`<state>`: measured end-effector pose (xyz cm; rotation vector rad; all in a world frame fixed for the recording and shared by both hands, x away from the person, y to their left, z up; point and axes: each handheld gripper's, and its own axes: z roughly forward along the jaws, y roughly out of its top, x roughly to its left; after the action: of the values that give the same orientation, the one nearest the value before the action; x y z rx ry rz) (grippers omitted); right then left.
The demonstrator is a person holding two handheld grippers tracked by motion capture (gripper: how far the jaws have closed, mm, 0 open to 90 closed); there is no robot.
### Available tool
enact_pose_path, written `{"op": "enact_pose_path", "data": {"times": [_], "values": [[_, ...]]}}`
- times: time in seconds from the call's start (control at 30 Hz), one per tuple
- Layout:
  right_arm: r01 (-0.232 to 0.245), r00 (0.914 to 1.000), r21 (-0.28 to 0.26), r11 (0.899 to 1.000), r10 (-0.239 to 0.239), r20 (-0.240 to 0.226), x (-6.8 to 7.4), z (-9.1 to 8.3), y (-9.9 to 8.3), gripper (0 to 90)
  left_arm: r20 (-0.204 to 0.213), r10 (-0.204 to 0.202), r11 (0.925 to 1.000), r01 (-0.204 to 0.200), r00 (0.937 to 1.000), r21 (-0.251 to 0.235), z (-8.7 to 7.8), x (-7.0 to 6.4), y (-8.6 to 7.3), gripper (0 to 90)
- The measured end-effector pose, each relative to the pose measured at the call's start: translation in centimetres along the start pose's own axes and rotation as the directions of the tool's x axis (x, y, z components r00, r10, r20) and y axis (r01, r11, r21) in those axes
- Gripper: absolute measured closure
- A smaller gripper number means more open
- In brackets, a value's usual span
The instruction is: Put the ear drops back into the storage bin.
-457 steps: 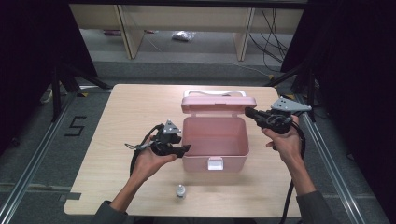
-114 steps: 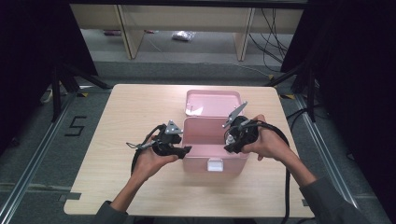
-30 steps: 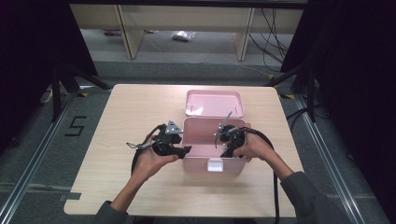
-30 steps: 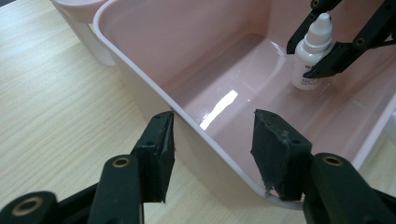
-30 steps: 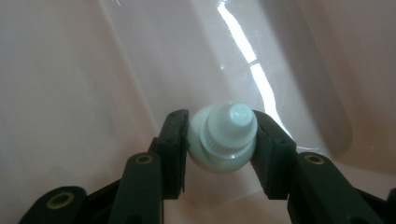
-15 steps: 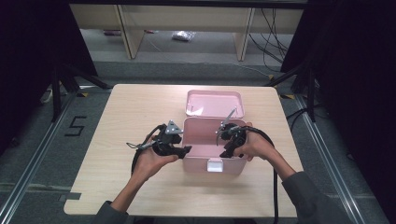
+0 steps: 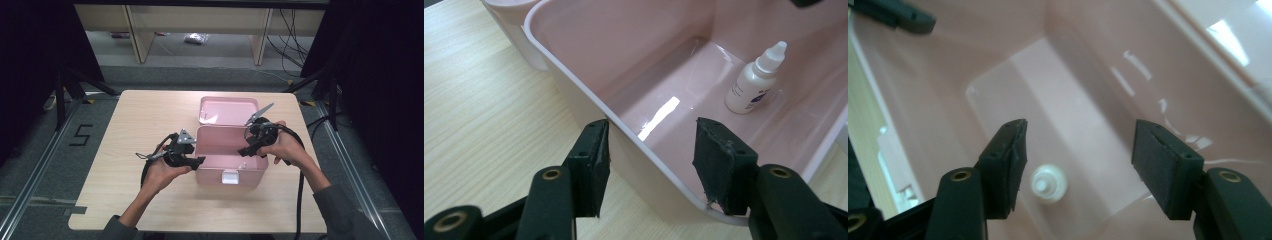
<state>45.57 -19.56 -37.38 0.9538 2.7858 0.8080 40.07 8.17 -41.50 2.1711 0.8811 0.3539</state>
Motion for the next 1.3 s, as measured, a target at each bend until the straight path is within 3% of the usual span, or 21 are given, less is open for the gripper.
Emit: {"op": "enact_pose_path", "data": {"times": [0.07,0.13,0.17,0.27,0.37,0.5,0.6,0.63,0.77,0.8,0.9,0.97,1.0,1.03,1.07,1.1,1.2,1.23,1.27,1.3], "values": [[-0.017,0.9999,-0.031,0.999,0.017,0.003,-0.4,-0.4,-0.1,38.8,0.001,0.0,1.0,0.0,1.0,0.002,0.0,0.0,0.0,47.6],[-0.063,0.9977,-0.056,0.996,0.064,0.022,-0.7,-0.7,-0.1,38.3,-0.002,-0.001,1.0,0.001,1.0,0.002,0.1,0.0,0.0,47.4],[-0.049,0.9984,-0.079,0.996,0.051,0.025,-1.0,-0.9,-0.2,38.1,-0.007,0.004,1.0,-0.004,1.0,0.007,0.1,0.0,0.0,46.8],[-0.074,0.9962,-0.113,0.991,0.079,0.037,-1.5,-1.2,-0.3,37.5,-0.001,-0.002,1.0,0.002,1.0,0.003,0.1,0.0,0.0,45.2],[-0.145,0.9875,-0.129,0.981,0.152,0.044,-1.8,-1.6,-0.3,34.7,0.0,-0.018,0.9998,0.018,0.9998,-0.005,0.1,0.2,0.1,40.0],[-0.153,0.983,-0.188,0.97,0.169,0.072,-3.0,-1.8,-0.5,32.8,-0.007,-0.048,0.9986,0.048,0.9988,-0.023,-0.3,0.7,0.3,35.5],[-0.155,0.9814,-0.201,0.967,0.174,0.08,-3.8,-2.1,-0.6,32.9,-0.006,-0.059,0.9975,0.059,0.9982,-0.039,-0.6,1.3,0.6,34.2],[-0.171,0.9777,-0.217,0.961,0.193,0.083,-4.0,-2.1,-0.6,32.8,-0.007,-0.06,0.9974,0.059,0.9982,-0.04,-0.6,1.5,0.7,34.0],[-0.203,0.9679,-0.229,0.952,0.231,0.1,-5.3,-2.3,-0.8,32.7,-0.006,-0.066,0.9971,0.066,0.9978,-0.039,-0.3,2.2,1.2,33.0],[-0.214,0.9638,-0.249,0.945,0.245,0.105,-5.6,-2.2,-0.8,32.7,-0.007,-0.071,0.9965,0.071,0.9974,-0.043,-0.2,2.4,1.4,33.0],[-0.24,0.9556,-0.261,0.935,0.275,0.107,-6.4,-2.2,-0.6,32.7,-0.027,-0.084,0.9958,0.083,0.9961,-0.038,0.2,3.1,2.1,33.0],[-0.24,0.9516,-0.246,0.939,0.277,0.133,-6.8,-2.4,-0.3,32.7,-0.04,-0.089,0.9954,0.088,0.9952,-0.037,0.5,3.4,2.7,33.1],[-0.286,0.9386,-0.254,0.924,0.323,0.12,-6.7,-2.3,-0.2,32.7,-0.048,-0.083,0.9962,0.081,0.9954,-0.03,0.6,3.6,3.0,33.2],[-0.29,0.9365,-0.243,0.926,0.327,0.127,-6.9,-2.4,-0.1,32.7,-0.06,-0.083,0.9963,0.081,0.9947,-0.028,0.7,3.8,3.3,33.6],[-0.3,0.9322,-0.253,0.92,0.339,0.128,-6.9,-2.3,0.0,32.7,-0.069,-0.079,0.9968,0.077,0.9945,-0.018,0.9,4.0,3.5,34.3],[-0.29,0.9338,-0.237,0.927,0.328,0.142,-7.2,-2.4,0.1,32.7,-0.082,-0.075,0.9972,0.074,0.9938,-0.01,1.0,4.1,3.8,34.7],[-0.287,0.9332,-0.238,0.928,0.327,0.15,-7.7,-1.9,0.2,32.7,-0.115,-0.048,0.9988,0.049,0.9922,0.006,1.5,4.2,4.5,38.5],[-0.305,0.9274,-0.238,0.922,0.344,0.146,-7.7,-1.8,0.2,32.8,-0.107,-0.045,0.9989,0.046,0.9933,0.007,1.7,4.3,4.7,39.6],[-0.276,0.9332,-0.239,0.931,0.319,0.165,-8.0,-1.7,0.2,32.8,-0.102,-0.045,0.9989,0.046,0.9937,0.009,1.9,4.3,4.9,41.9],[-0.298,0.9277,-0.235,0.925,0.339,0.157,-8.0,-1.6,0.3,32.9,-0.104,-0.049,0.9987,0.05,0.9934,0.012,2.1,4.4,5.1,42.9]]}}
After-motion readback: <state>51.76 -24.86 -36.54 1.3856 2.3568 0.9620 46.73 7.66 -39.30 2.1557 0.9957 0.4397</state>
